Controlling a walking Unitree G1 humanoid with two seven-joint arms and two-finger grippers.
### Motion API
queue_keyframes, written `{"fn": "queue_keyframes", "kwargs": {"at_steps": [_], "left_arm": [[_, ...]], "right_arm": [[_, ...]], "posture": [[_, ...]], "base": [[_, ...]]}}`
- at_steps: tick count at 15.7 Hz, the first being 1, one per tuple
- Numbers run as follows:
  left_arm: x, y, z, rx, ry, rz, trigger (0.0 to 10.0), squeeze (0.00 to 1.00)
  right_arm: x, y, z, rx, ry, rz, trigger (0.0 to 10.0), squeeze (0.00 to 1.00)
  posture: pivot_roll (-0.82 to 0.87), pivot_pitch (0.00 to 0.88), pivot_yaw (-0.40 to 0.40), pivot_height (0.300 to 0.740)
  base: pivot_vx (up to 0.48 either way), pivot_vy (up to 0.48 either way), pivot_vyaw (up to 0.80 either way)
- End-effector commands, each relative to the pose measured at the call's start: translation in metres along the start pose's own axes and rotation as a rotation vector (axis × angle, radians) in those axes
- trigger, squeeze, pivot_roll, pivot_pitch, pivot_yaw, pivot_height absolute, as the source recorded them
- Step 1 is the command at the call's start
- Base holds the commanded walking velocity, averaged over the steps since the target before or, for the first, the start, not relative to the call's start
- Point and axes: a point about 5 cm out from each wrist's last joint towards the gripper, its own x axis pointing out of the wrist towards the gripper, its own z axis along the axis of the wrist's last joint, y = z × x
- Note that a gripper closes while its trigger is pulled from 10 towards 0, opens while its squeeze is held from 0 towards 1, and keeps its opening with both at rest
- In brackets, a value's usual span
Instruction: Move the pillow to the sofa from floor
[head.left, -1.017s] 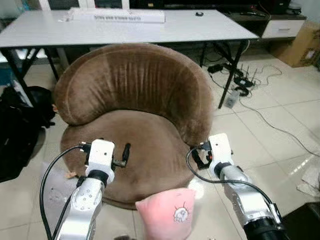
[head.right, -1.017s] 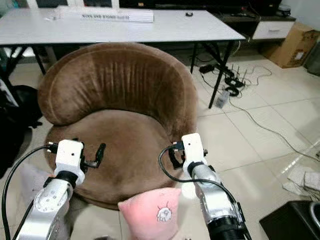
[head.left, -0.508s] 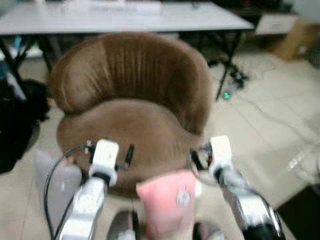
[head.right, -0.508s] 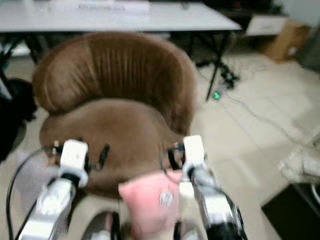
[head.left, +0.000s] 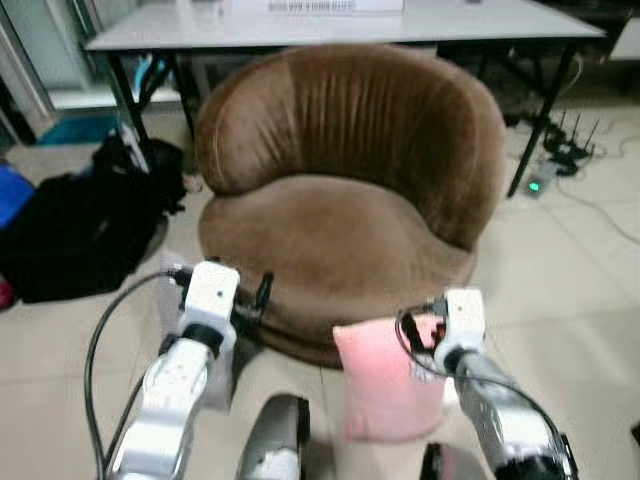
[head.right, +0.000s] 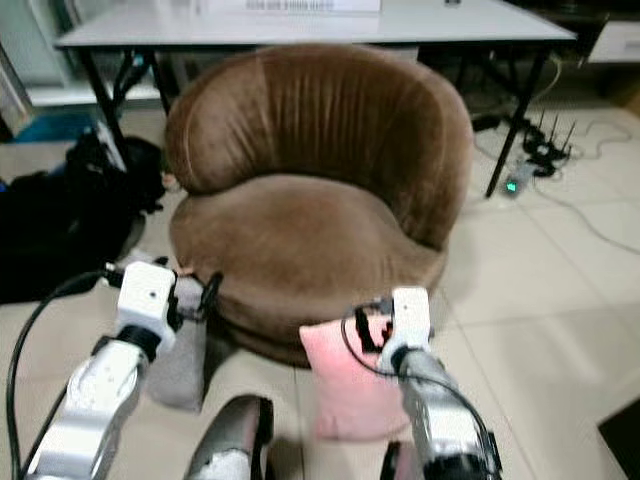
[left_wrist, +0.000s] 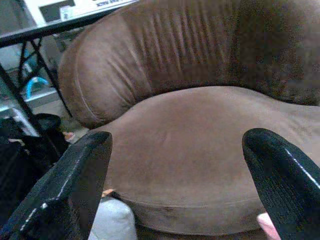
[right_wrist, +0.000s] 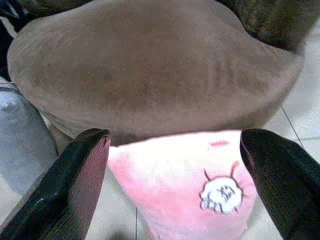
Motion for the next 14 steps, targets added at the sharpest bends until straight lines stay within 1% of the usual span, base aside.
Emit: {"fn": "queue_keyframes", "kwargs": {"at_steps": [1,2,3,4,5,6,8,9,10,11,12,14], "left_arm": [[0.003,0.002,-0.005,0.016,0.019,0.015,10.0,0.00],[0.004,0.002,-0.011,0.031,0.025,0.039,10.0,0.00],[0.005,0.000,-0.015,-0.002,0.013,0.025,10.0,0.00],[0.006,0.000,-0.018,-0.016,0.004,0.031,10.0,0.00],[0.006,0.000,-0.019,-0.031,-0.005,0.034,10.0,0.00],[0.006,-0.003,-0.021,-0.025,-0.003,0.003,10.0,0.00],[0.006,-0.004,-0.027,-0.028,0.009,-0.027,10.0,0.00],[0.007,-0.003,-0.028,-0.028,0.008,-0.025,10.0,0.00],[0.009,-0.003,-0.031,-0.001,0.006,-0.029,10.0,0.00],[0.009,-0.003,-0.032,0.003,0.005,-0.029,10.0,0.00],[0.012,-0.003,-0.029,-0.011,-0.012,-0.035,10.0,0.00],[0.015,-0.003,-0.023,-0.023,-0.041,-0.053,10.0,0.00]], "right_arm": [[0.000,-0.001,0.007,-0.001,-0.024,-0.008,10.0,0.00],[0.000,0.000,0.008,-0.020,-0.034,-0.008,10.0,0.00],[0.000,0.001,0.012,-0.061,-0.061,-0.014,10.0,0.00],[0.001,0.001,0.019,-0.086,-0.086,-0.015,10.0,0.00],[0.001,0.000,0.024,-0.079,-0.106,-0.014,10.0,0.00],[0.002,0.001,0.026,-0.086,-0.106,-0.007,10.0,0.00],[0.003,0.000,0.026,-0.113,-0.093,0.000,10.0,0.00],[0.003,0.000,0.026,-0.113,-0.092,-0.002,10.0,0.00],[0.002,-0.001,0.026,-0.115,-0.092,-0.006,10.0,0.00],[0.002,-0.002,0.026,-0.115,-0.092,-0.007,10.0,0.00],[0.002,-0.003,0.027,-0.118,-0.096,-0.018,10.0,0.00],[0.002,-0.006,0.029,-0.126,-0.099,-0.038,10.0,0.00]], "posture": [[0.11,0.000,0.049,0.631],[0.09,0.013,0.037,0.631],[0.08,0.011,0.029,0.631],[0.08,0.012,0.027,0.631],[0.06,0.012,0.020,0.631],[0.05,0.005,0.017,0.631],[0.04,0.000,0.009,0.631],[0.04,0.000,0.009,0.627],[0.03,0.000,0.007,0.612],[0.03,0.000,0.007,0.607],[0.03,0.000,0.011,0.592],[0.02,0.000,0.017,0.592]], "base": [[0.000,0.000,0.00],[0.000,0.000,0.00],[0.000,0.000,0.00],[0.000,0.000,0.00],[0.000,0.000,0.00],[0.000,0.000,0.00],[0.000,0.000,0.00],[0.000,0.000,0.00],[0.000,0.000,0.00],[0.000,0.000,0.00],[0.000,0.000,0.00],[0.000,0.000,0.00]]}}
